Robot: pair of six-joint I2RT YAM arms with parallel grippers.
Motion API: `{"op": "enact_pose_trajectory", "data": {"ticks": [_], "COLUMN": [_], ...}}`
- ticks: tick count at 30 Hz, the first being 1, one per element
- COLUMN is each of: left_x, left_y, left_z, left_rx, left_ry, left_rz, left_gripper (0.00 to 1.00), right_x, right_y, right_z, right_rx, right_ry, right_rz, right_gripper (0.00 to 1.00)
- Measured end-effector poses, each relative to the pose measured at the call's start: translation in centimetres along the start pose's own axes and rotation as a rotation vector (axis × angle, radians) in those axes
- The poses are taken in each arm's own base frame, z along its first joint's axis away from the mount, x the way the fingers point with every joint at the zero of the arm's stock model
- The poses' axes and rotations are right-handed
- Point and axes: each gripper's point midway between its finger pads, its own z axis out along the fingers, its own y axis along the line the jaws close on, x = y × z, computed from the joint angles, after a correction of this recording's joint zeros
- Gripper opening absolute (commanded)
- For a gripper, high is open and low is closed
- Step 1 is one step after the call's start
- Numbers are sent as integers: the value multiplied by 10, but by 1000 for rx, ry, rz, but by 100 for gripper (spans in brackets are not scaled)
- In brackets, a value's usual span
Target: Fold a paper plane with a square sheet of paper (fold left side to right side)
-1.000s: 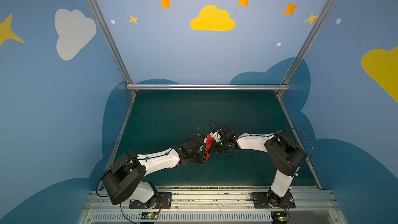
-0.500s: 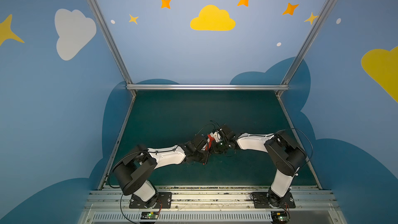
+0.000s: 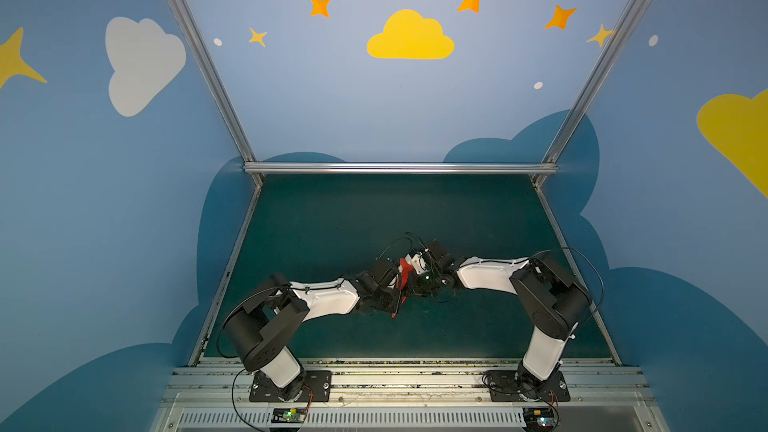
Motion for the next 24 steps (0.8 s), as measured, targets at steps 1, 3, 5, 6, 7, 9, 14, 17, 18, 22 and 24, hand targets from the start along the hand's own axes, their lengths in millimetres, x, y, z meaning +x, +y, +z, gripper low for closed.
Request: {"op": "enact_pose_trajectory", "data": {"ticks": [1,3,5,6,7,9,14,17,18,22,24], "left_x": [0,1,3,4,6,10,19,29,33,52,60], "left_y": [0,0,1,1,1,0,-3,-7,-8,-7,-3], "left_z": [0,0,-1,-2,-3,-4,-6,-7,-8,-15,-22], "left_rx": [3,7,10,11,11,12,13,21,26,49,54], "left_ry": [-4,-12,-20,-24,-28,-35,-61,-72,-74,-88,-96], "left_rz": [0,-2,-5,-8,-9,-10,-15,-20,-20,-54,-81], "left_gripper": [3,3,3,3,3,3,3,3,3,3,3], "right_x": [0,0,0,0,0,0,1,1,1,1,1], "right_y": [0,0,0,0,0,0,-1,-1,-1,-1,-1], "right_z": [0,0,0,0,0,0,0,0,0,0,0], "right_rx": [0,0,-1,-2,-2,-3,-4,-6,-7,-9,-11], "right_ry": [0,0,-1,0,0,-1,-1,-3,-4,-6,-7], "right_rz": [0,1,1,2,2,2,3,5,5,6,5], "right_gripper": [0,0,0,0,0,0,0,0,0,0,0]}}
